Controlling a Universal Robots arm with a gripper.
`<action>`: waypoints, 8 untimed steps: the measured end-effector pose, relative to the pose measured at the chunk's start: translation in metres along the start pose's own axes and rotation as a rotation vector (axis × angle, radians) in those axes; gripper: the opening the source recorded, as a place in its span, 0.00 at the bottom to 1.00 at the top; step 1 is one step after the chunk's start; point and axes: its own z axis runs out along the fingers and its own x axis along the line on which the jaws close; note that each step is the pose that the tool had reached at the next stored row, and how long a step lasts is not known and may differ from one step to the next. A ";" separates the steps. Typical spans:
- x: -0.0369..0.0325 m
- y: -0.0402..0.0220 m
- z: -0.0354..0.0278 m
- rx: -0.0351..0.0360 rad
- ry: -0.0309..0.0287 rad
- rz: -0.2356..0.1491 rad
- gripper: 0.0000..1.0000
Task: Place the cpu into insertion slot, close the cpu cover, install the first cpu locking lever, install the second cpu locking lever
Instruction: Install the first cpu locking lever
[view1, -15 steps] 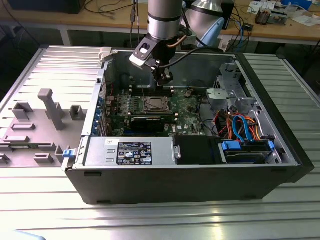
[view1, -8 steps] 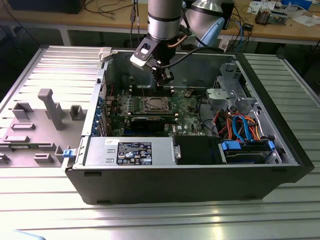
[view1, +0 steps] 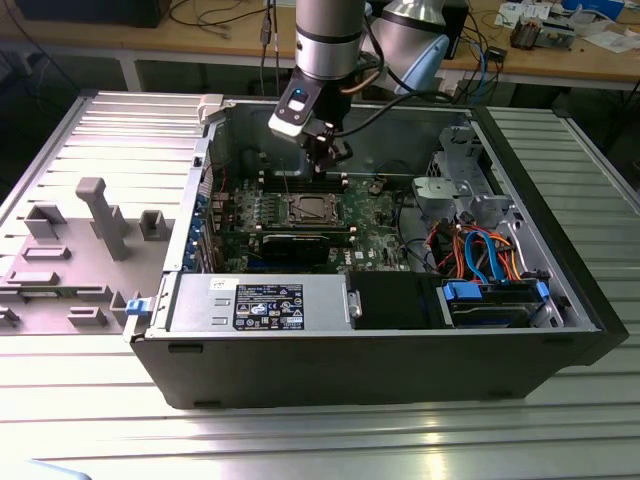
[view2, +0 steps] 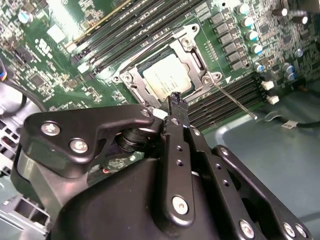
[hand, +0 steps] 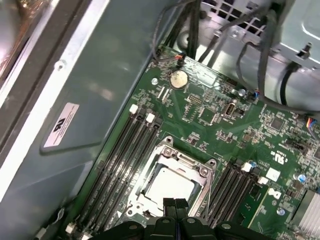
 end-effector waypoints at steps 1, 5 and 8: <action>0.0000 0.0000 0.0000 0.0003 0.0001 -0.014 0.11; 0.0000 0.0000 0.0000 0.0011 0.0007 -0.073 0.11; 0.0000 0.0000 0.0001 0.0018 0.0013 -0.119 0.11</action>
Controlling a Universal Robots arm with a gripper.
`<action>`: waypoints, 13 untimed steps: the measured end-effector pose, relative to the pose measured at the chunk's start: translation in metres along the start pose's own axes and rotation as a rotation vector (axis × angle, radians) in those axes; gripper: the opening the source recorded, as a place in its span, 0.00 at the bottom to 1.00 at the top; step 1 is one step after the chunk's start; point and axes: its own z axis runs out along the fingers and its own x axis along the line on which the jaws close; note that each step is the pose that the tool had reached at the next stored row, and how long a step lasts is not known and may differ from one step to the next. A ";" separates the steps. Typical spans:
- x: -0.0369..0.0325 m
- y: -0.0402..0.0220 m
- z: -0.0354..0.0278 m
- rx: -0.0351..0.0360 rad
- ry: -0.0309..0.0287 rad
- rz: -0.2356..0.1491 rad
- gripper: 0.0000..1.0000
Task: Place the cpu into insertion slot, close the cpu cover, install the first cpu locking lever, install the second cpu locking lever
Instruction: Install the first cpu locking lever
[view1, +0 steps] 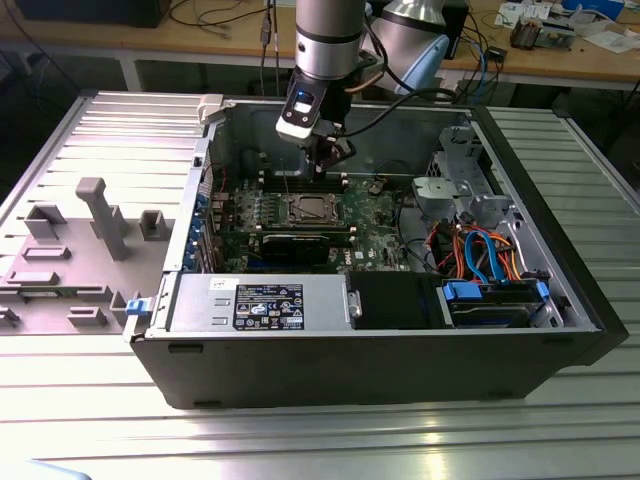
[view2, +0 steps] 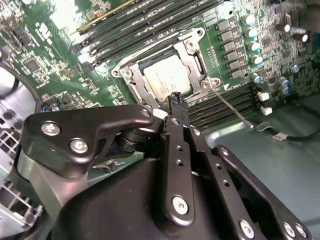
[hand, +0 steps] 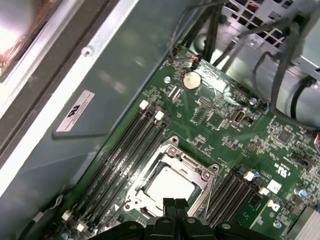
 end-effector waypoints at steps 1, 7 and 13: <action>0.0000 0.0000 0.0000 0.0002 0.0001 -0.011 0.11; 0.0000 0.0000 0.0000 0.0017 0.0012 -0.114 0.11; 0.0000 0.0000 0.0000 0.0031 0.0021 -0.207 0.11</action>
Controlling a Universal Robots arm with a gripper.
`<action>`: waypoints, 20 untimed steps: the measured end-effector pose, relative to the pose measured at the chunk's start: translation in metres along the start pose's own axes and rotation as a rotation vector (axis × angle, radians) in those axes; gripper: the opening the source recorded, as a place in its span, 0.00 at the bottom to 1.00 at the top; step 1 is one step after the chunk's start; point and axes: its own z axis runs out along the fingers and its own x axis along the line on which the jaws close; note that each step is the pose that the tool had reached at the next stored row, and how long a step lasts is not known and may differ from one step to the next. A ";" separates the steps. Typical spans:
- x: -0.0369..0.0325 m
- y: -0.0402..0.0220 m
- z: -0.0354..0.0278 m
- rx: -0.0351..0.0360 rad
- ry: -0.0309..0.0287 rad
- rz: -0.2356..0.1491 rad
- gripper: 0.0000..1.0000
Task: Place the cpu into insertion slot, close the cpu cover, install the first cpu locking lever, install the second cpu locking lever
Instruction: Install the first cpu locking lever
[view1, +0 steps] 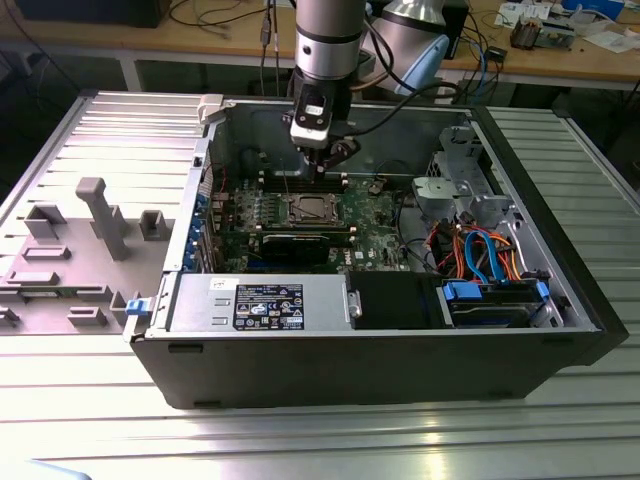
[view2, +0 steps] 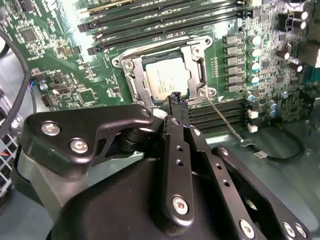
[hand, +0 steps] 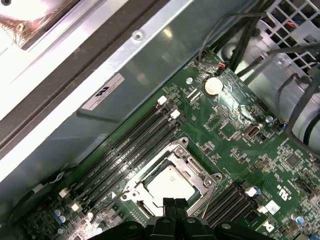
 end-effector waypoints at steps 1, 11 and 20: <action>0.0000 0.0000 0.0000 0.0003 0.0002 -0.018 0.11; 0.0002 -0.0002 0.0005 -0.0082 -0.0112 -0.109 0.11; 0.0004 -0.0006 0.0035 -0.0123 -0.0146 -0.254 0.11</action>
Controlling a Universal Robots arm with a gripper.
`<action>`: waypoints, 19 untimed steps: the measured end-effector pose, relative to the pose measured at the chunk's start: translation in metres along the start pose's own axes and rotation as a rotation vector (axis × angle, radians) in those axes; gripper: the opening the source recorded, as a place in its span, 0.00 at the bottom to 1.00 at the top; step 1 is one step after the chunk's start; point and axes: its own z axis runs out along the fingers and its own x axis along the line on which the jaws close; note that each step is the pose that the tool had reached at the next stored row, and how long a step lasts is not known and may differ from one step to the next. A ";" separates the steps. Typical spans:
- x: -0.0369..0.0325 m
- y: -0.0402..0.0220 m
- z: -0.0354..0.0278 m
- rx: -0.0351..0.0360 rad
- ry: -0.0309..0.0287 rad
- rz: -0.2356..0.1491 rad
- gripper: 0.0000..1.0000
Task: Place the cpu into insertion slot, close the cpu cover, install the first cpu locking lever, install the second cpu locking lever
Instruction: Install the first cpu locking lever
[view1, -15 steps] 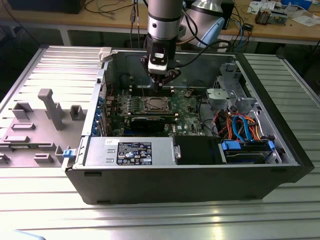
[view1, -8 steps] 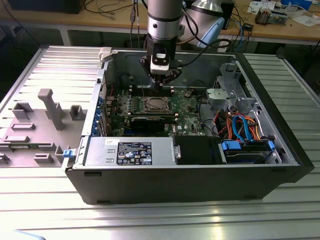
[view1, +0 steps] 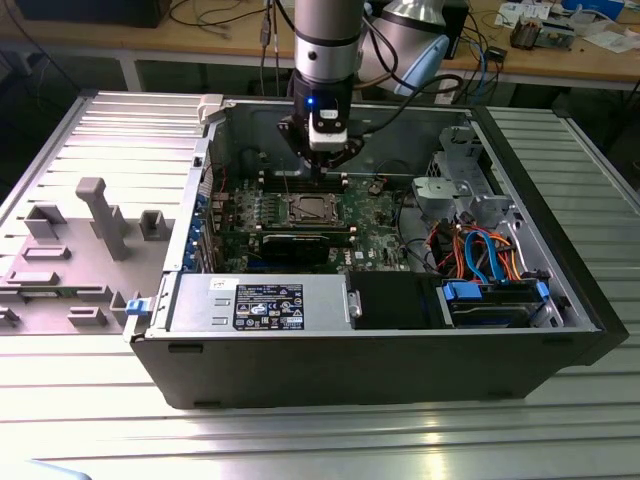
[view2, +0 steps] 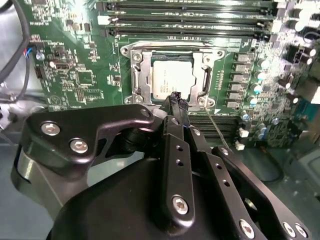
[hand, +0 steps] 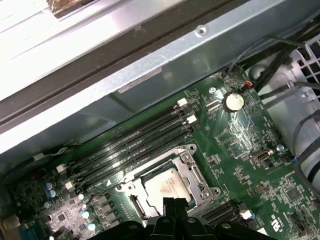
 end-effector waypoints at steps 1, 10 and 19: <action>0.0000 0.0000 0.0003 0.0000 0.0004 -0.015 0.11; 0.0000 0.0000 0.0010 -0.0006 0.0034 -0.140 0.11; 0.0000 0.0000 0.0011 -0.0008 0.0046 -0.190 0.11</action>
